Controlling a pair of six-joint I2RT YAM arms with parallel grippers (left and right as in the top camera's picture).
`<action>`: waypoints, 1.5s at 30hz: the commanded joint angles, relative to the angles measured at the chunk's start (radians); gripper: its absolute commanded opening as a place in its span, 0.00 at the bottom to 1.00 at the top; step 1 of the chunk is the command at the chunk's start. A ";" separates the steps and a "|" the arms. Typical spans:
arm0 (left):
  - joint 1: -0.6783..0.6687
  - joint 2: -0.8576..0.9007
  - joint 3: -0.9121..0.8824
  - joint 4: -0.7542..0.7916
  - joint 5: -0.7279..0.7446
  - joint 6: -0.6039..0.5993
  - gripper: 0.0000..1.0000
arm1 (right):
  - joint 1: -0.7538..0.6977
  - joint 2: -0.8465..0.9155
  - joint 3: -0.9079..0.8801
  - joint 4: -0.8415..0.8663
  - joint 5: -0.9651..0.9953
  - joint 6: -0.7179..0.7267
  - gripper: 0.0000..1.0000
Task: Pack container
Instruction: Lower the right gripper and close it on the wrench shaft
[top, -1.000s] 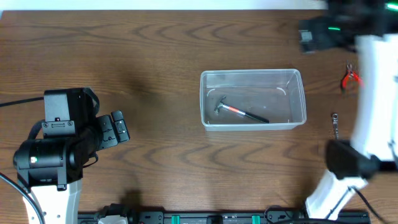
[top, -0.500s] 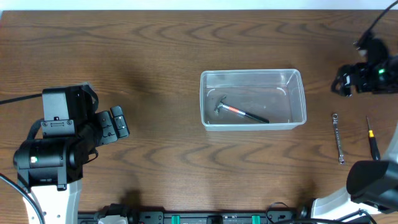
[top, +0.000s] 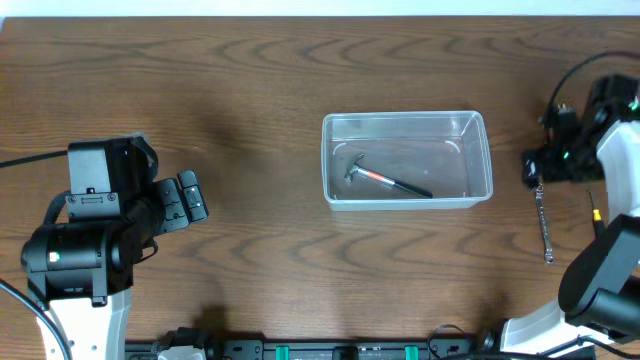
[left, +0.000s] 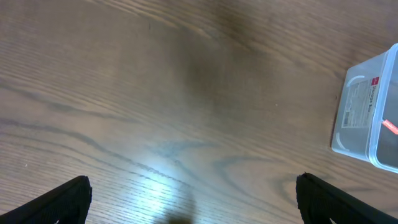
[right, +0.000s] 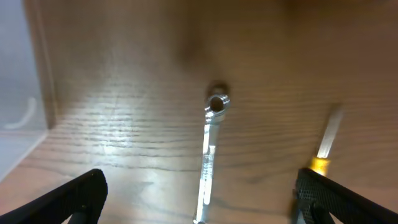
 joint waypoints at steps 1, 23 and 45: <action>0.003 0.002 0.016 -0.004 -0.002 -0.012 0.98 | -0.010 -0.005 -0.075 0.040 -0.023 0.019 0.99; 0.003 0.002 0.015 -0.004 -0.002 -0.012 0.98 | -0.148 -0.005 -0.336 0.270 -0.026 0.012 0.99; 0.003 0.002 0.015 -0.005 -0.002 -0.012 0.98 | -0.147 -0.005 -0.359 0.319 -0.003 0.016 0.69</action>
